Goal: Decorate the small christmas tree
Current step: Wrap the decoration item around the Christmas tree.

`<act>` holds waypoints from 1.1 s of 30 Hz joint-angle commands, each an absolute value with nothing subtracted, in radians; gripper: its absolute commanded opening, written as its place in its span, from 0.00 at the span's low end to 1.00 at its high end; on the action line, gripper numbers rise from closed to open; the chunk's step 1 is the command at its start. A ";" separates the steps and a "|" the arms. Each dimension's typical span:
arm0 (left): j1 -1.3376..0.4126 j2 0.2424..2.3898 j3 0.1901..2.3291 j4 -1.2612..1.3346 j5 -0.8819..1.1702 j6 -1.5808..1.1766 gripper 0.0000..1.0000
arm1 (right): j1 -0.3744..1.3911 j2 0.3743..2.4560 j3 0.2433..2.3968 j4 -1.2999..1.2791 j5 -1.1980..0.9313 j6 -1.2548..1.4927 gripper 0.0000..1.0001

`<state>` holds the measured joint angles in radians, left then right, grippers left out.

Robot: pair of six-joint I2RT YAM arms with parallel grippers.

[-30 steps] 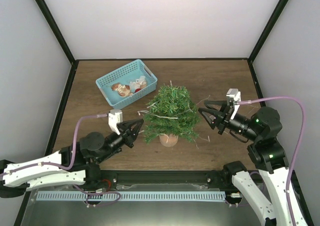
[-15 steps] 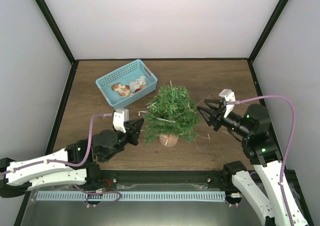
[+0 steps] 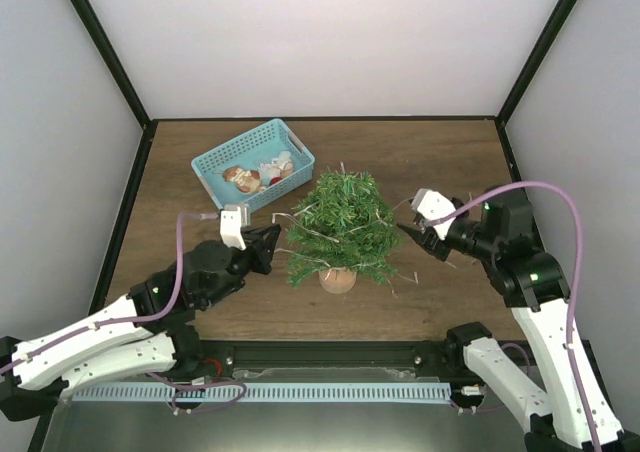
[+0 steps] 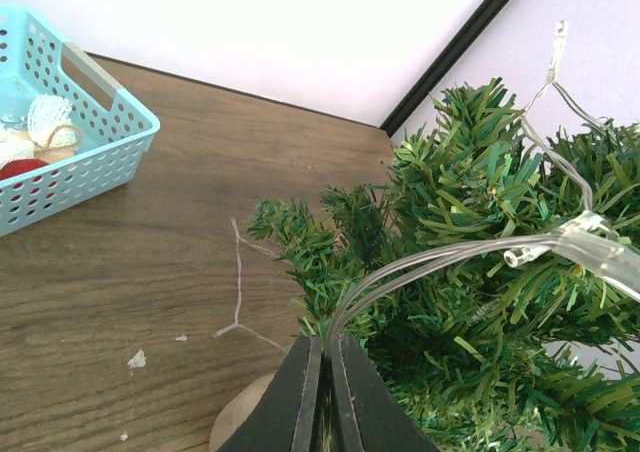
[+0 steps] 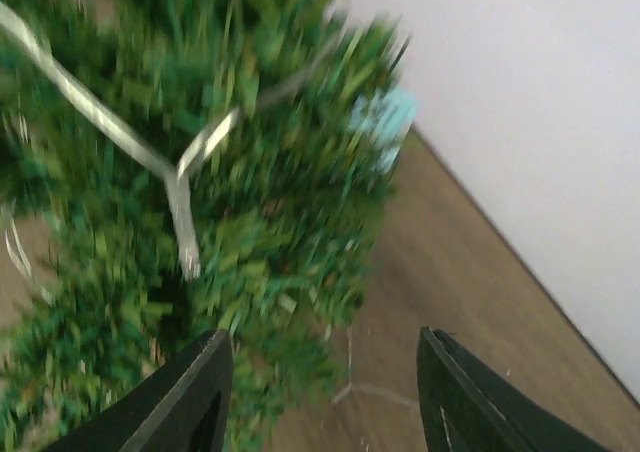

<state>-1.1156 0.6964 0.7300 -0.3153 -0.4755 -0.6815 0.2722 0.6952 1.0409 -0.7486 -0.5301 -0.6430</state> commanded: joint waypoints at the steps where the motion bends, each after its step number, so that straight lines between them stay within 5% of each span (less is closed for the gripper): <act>1: -1.079 0.695 0.744 -0.275 -0.384 -0.686 0.04 | 0.274 0.731 1.049 -0.994 -0.462 -0.833 0.54; 10: -1.044 0.693 0.721 -0.238 -0.310 -0.680 0.04 | 0.294 0.771 0.944 -1.138 -0.427 -0.852 0.60; 24: -1.037 0.677 0.707 -0.191 -0.306 -0.653 0.04 | 0.354 0.853 0.758 -1.007 -0.507 -0.788 0.58; 26: -1.038 0.683 0.708 -0.188 -0.305 -0.651 0.04 | 0.355 0.842 0.744 -0.987 -0.474 -0.773 0.50; 30: -1.037 0.697 0.707 -0.180 -0.302 -0.650 0.04 | 0.354 0.818 0.780 -1.017 -0.386 -0.755 0.08; 33: -1.035 0.711 0.707 -0.174 -0.297 -0.648 0.04 | 0.355 0.799 0.846 -1.050 -0.356 -0.731 0.01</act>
